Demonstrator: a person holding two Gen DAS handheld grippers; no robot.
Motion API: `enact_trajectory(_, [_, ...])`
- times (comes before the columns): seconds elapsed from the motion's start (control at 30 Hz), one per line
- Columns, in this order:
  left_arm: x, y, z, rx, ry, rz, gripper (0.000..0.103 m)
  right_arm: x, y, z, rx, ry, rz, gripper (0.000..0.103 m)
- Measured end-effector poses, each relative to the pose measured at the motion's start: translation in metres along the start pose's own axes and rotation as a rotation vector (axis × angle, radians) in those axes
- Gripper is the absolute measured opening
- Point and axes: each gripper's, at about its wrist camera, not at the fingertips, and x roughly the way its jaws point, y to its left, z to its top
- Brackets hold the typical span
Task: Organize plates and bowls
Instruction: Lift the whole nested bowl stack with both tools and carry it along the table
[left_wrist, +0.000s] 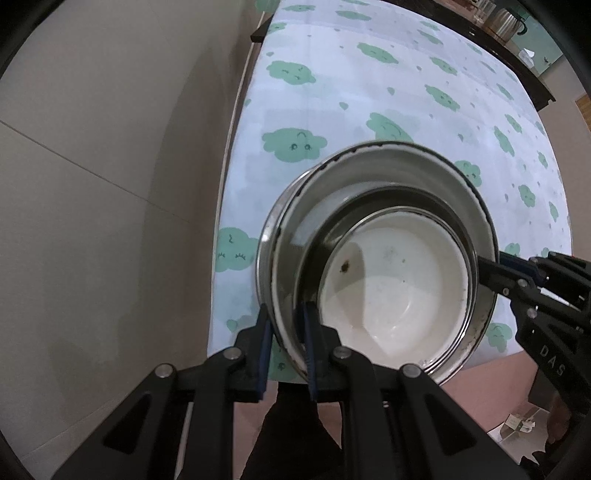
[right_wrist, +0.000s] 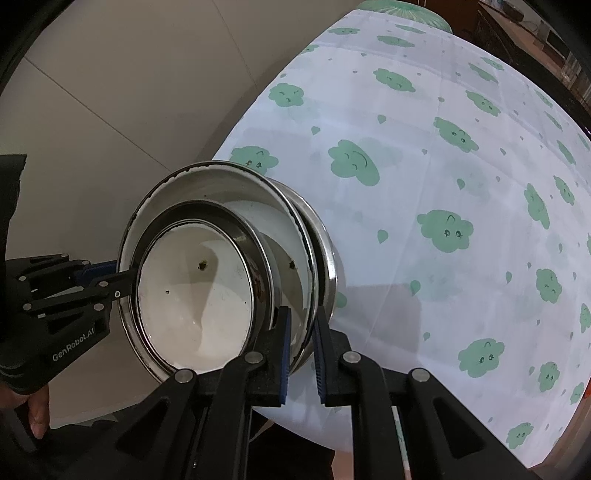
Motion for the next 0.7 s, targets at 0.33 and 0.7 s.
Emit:
enact_trajectory(0.33, [0.011, 0.0, 0.004, 0.002, 0.014, 0.023, 0.013, 0.008, -0.003, 0.006, -0.014, 0.006, 0.005, 0.013])
enact_trajectory(0.7, [0.011, -0.002, 0.004, -0.005, 0.008, 0.041, 0.013, 0.008, -0.005, 0.005, -0.015, -0.007, 0.023, 0.015])
